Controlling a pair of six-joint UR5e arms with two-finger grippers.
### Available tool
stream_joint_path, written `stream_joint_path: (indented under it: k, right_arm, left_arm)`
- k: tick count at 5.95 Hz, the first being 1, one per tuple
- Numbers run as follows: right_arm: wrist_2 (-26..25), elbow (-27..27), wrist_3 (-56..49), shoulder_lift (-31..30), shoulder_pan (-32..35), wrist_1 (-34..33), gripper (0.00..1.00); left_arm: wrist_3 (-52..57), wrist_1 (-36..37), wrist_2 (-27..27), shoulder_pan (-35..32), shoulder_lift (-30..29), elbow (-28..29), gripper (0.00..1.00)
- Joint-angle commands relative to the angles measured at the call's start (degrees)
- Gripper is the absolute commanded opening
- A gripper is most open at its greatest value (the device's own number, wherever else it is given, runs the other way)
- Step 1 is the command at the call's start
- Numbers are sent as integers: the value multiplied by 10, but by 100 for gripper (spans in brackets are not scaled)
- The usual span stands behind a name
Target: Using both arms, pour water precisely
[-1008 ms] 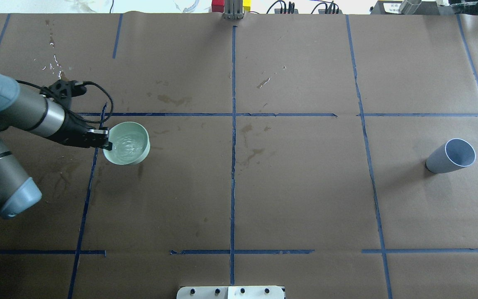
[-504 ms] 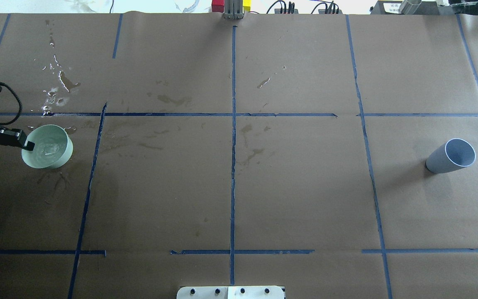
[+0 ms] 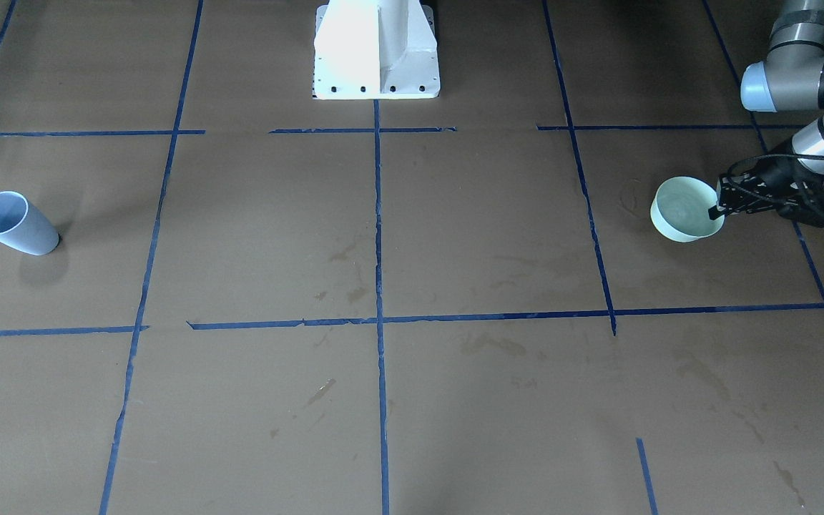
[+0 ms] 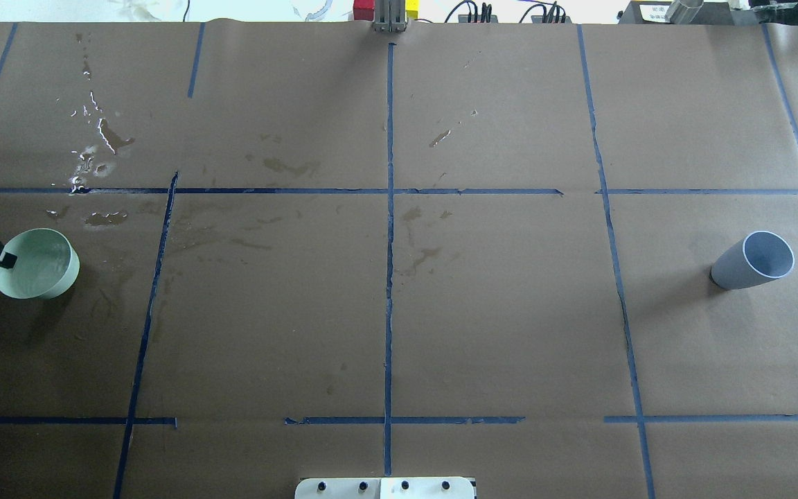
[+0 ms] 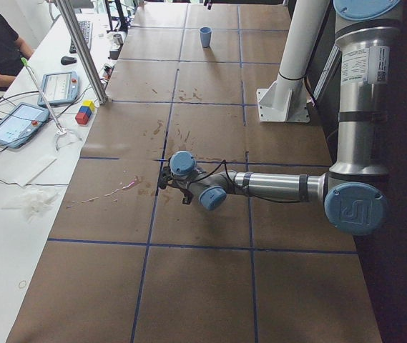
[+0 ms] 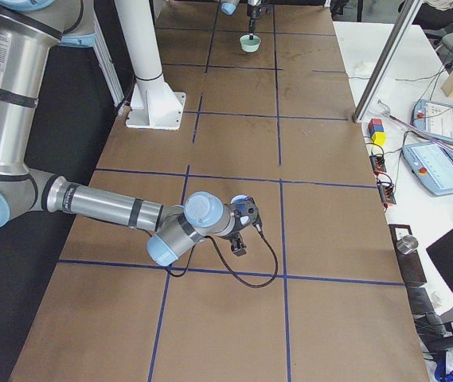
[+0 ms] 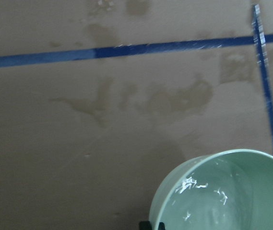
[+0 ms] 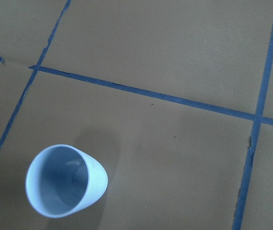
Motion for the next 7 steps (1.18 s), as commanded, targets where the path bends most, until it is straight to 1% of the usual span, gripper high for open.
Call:
stream_joint_path:
  k: [1,2,3,4,5,6,7]
  right_arm:
    - [-4,25,0,0,0,-32,100]
    - [-4,25,0,0,-4,-35,100]
    - [-3,31,0,0,-3,-57,100]
    - [-4,54,0,0,-5,-93,100]
    - [-3,68,0,-1,-7,-117,100]
    - [-4,71,-4,-1,-14,-129,100]
    - [-7,71,-7,-5,-17,-140,100]
  left_arm:
    - [7,-18,0,0,4,17,0]
    - [8,-24,0,0,5,31,3]
    - [9,-29,2,0,7,41,9]
    - [8,-29,1,1,6,44,32]
    - [7,-29,0,1,3,44,99]
    - [5,-29,-25,-13,5,36,100]
    - [5,-25,-63,-80,3,11,100]
